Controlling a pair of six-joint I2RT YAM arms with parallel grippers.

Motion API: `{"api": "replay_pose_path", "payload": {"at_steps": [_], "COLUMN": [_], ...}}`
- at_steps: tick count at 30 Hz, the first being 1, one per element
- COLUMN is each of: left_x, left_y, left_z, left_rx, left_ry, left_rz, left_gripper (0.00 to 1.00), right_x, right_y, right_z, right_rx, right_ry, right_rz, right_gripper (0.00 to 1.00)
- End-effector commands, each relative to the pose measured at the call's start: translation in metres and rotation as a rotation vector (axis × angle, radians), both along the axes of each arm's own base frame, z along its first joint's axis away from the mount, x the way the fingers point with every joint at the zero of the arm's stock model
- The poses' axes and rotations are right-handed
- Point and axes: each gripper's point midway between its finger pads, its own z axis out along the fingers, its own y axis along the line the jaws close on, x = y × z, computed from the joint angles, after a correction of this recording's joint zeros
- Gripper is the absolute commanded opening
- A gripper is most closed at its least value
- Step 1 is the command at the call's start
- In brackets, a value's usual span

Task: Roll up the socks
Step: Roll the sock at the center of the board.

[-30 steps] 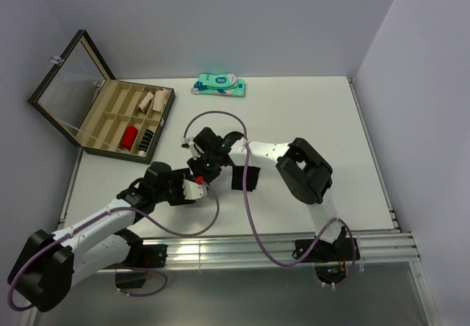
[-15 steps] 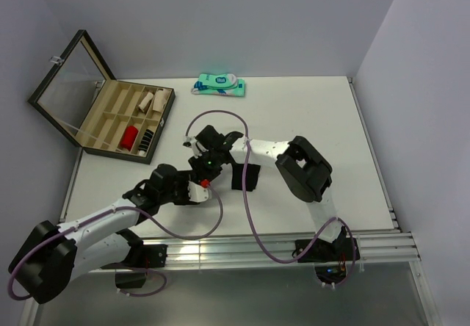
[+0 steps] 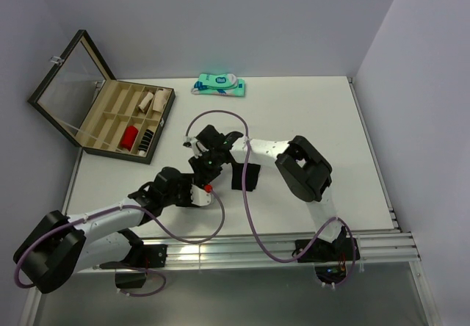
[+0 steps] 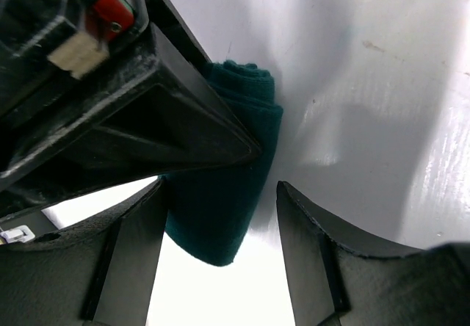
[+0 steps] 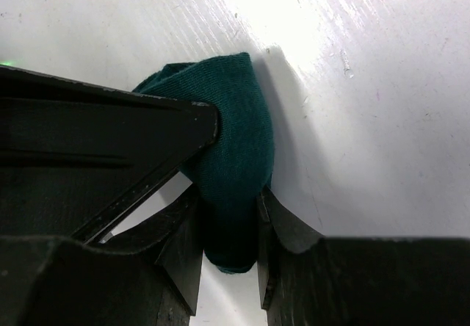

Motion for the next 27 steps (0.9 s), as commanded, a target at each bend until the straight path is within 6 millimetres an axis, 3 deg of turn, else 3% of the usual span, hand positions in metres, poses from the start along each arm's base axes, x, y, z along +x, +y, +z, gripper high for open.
{"api": "replay_pose_path", "payload": {"at_steps": [1, 10, 16, 19, 24, 27], "left_x": [0.002, -0.001, -0.008, -0.012, -0.016, -0.016], "left_y": [0.004, 0.006, 0.002, -0.003, -0.005, -0.006], "left_z": [-0.006, -0.016, -0.022, -0.025, -0.034, -0.036], "left_rx": [0.026, 0.051, 0.07, 0.084, 0.11, 0.11], "left_ry": [-0.035, -0.037, 0.007, 0.031, 0.085, 0.107], "left_rz": [-0.003, -0.022, -0.055, -0.084, -0.095, -0.083], "left_gripper": [0.65, 0.62, 0.56, 0.48, 0.19, 0.04], "right_x": [-0.03, -0.038, -0.04, -0.039, -0.033, -0.027], "right_y": [-0.037, -0.034, -0.025, -0.022, -0.02, -0.019], "right_z": [-0.046, -0.043, -0.029, -0.02, -0.008, -0.001], "right_rx": [-0.177, -0.141, -0.057, -0.013, 0.007, 0.008], "right_ry": [0.115, 0.16, 0.223, 0.248, 0.243, 0.213], "right_rz": [0.04, 0.082, 0.101, 0.113, 0.115, 0.094], "right_gripper": [0.0, 0.0, 0.0, 0.0, 0.0, 0.07]}}
